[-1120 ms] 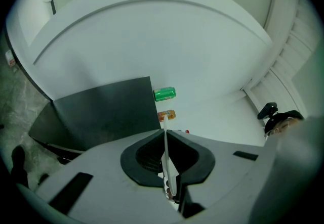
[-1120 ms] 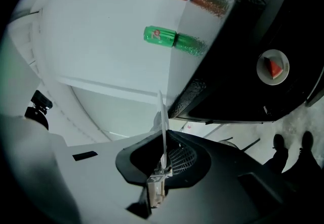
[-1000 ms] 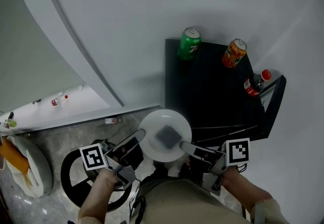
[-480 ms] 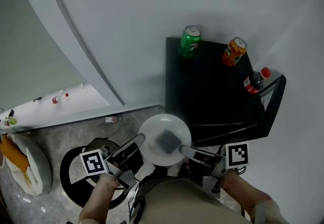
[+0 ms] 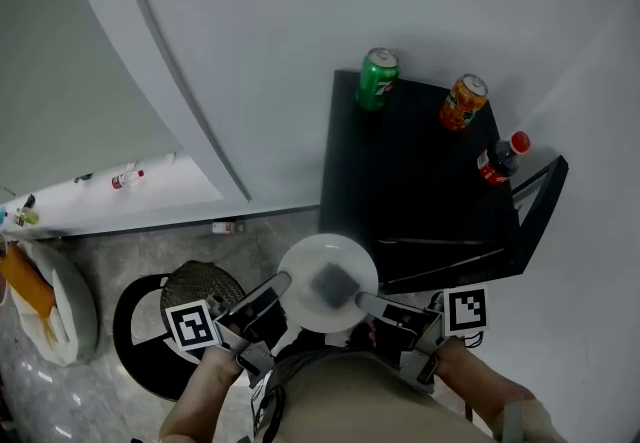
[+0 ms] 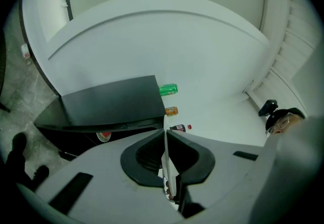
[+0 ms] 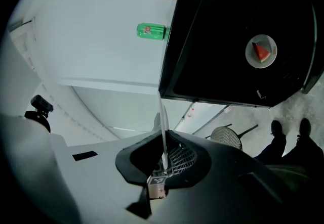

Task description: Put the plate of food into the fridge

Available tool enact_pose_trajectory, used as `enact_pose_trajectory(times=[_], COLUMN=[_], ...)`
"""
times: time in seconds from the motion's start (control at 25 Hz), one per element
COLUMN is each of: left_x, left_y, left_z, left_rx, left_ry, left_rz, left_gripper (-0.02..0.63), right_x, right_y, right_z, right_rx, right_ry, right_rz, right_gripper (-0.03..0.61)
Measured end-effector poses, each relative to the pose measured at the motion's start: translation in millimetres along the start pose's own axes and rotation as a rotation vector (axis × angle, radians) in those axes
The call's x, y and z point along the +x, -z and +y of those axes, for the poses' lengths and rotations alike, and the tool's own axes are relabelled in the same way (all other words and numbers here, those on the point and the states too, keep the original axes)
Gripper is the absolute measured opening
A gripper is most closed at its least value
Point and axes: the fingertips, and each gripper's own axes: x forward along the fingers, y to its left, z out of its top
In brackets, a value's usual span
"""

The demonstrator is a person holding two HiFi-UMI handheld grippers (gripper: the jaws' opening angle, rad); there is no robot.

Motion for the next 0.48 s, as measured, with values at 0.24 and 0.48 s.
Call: enact_pose_trajectory(times=[0.24, 0.48], left_x=[6, 16], left_y=[33, 66], left_z=[-1, -5], left_rx=[-0.013, -0.004], left_ry=[0.006, 0.003], left_rz=[-0.026, -0.041], left_gripper=[0.017, 0.015], right_x=[-29, -60], right_y=[7, 11], right_z=[-10, -20], right_rx=[0.003, -0.022], right_ry=[-0.008, -0.025], right_rz=[0.014, 0.020], right_gripper=[0.032, 0.032])
